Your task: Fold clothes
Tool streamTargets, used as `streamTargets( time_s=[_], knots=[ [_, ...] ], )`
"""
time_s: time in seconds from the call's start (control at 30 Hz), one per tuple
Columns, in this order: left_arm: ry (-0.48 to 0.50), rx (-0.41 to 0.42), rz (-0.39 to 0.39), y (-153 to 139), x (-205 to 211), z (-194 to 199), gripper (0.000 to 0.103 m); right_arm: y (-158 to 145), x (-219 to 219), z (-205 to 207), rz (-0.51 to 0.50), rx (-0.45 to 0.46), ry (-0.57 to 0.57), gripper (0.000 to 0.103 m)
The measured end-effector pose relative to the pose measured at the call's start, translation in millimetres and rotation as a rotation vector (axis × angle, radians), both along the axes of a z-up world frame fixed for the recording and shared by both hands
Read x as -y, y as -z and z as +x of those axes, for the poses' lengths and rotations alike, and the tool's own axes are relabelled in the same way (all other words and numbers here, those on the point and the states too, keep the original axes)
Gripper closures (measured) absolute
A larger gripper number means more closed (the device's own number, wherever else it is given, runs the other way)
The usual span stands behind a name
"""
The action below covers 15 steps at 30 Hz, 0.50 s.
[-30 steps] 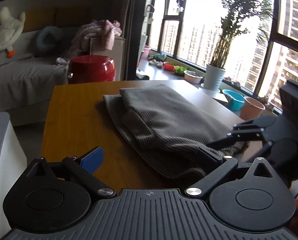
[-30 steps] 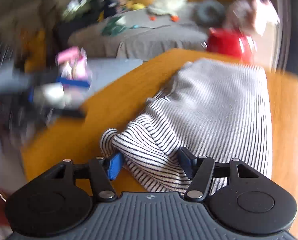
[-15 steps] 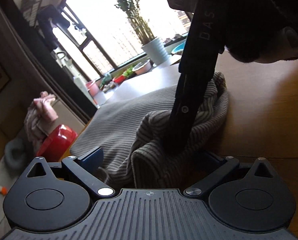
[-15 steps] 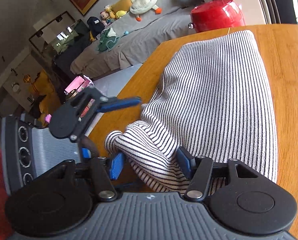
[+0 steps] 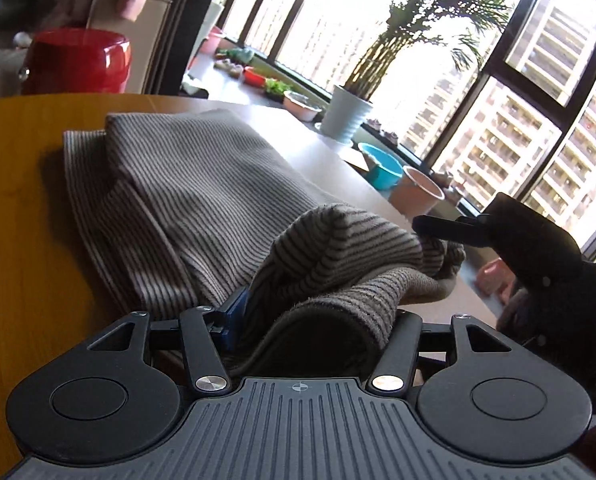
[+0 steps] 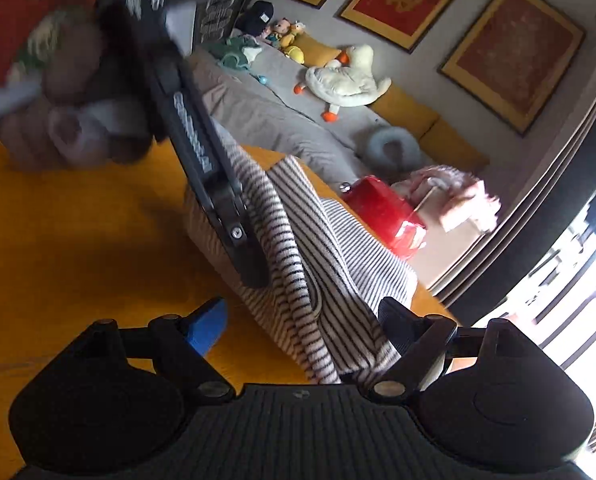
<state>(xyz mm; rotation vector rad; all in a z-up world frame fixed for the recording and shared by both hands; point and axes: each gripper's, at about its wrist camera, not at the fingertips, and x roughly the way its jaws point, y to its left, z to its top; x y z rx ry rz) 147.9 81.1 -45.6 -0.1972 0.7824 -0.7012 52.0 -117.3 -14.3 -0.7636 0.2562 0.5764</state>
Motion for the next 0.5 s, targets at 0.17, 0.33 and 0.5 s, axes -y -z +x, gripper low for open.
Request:
streamTargets(
  time_s=[0.17, 0.33, 0.5],
  knots=[
    [-0.012, 0.009, 0.024, -1.6, 5.3, -2.8, 0.043, -0.4, -9.4, 0.6, -0.011, 0.037, -0.027, 0.032],
    [-0.021, -0.008, 0.001, -1.7, 4.2, -5.5, 0.043, 5.4, -17.1, -4.8, -0.070, 0.040, -0.034, 0.058],
    [-0.038, 0.016, 0.007, -12.5, -9.8, -25.1, 0.039, -7.6, -5.8, -2.3, -0.015, -0.100, -0.014, 0.074]
  ],
)
